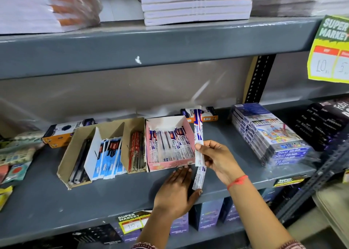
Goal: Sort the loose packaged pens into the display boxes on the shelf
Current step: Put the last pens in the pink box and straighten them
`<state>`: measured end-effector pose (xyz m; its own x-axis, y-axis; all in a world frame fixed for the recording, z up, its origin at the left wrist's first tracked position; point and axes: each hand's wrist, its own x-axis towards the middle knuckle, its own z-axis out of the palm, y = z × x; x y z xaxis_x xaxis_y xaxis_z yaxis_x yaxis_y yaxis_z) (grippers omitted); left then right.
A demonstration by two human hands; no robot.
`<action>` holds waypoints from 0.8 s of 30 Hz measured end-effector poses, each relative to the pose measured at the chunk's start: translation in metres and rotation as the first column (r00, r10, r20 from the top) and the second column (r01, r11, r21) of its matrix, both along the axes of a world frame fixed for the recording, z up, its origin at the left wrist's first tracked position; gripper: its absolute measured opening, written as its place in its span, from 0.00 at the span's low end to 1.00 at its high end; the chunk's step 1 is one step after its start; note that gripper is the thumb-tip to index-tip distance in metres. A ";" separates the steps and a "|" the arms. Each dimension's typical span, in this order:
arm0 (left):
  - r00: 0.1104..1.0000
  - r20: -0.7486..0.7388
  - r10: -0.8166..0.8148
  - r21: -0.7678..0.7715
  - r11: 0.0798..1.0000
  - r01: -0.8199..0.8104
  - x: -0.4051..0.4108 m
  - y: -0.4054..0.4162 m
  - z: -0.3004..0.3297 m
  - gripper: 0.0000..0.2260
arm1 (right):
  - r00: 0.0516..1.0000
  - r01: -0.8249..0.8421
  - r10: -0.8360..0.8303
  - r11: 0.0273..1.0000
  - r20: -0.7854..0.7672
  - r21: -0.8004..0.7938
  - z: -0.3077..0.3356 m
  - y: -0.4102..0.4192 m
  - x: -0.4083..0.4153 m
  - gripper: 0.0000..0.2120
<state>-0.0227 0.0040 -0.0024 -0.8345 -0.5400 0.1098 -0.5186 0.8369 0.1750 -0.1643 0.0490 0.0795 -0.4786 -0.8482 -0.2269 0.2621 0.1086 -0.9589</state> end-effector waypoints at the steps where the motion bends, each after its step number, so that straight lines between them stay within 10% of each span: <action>1: 1.000 -0.020 -0.010 -0.001 1.000 0.010 0.000 -0.001 0.000 0.46 | 0.998 0.033 -0.033 0.999 -0.050 0.013 0.000 -0.005 -0.002 0.08; 9: 0.999 0.033 0.024 0.109 0.994 -0.027 0.000 -0.002 0.001 0.39 | 0.701 0.147 0.088 0.953 -0.708 0.264 0.003 -0.057 -0.012 0.14; 13: 0.996 0.080 0.049 0.103 0.993 -0.057 -0.001 -0.002 -0.006 0.34 | 0.539 0.070 0.335 0.897 -0.772 0.437 0.006 -0.076 0.002 0.03; 17: 0.990 0.117 0.072 0.049 0.996 -0.079 -0.001 -0.002 -0.002 0.35 | 0.406 0.084 0.447 0.850 -0.797 0.519 -0.003 -0.084 0.009 0.19; 24: 0.993 0.101 0.068 0.044 0.996 -0.073 0.001 -0.003 0.001 0.37 | 0.200 0.199 0.515 0.812 -0.834 0.549 0.002 -0.082 0.015 0.16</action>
<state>-0.0219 0.0014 -0.0010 -0.7994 -0.6008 0.0013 -0.5930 0.7894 0.1585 -0.1495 -0.0326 0.0817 -0.4820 -0.8725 -0.0799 -0.8461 0.4872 -0.2163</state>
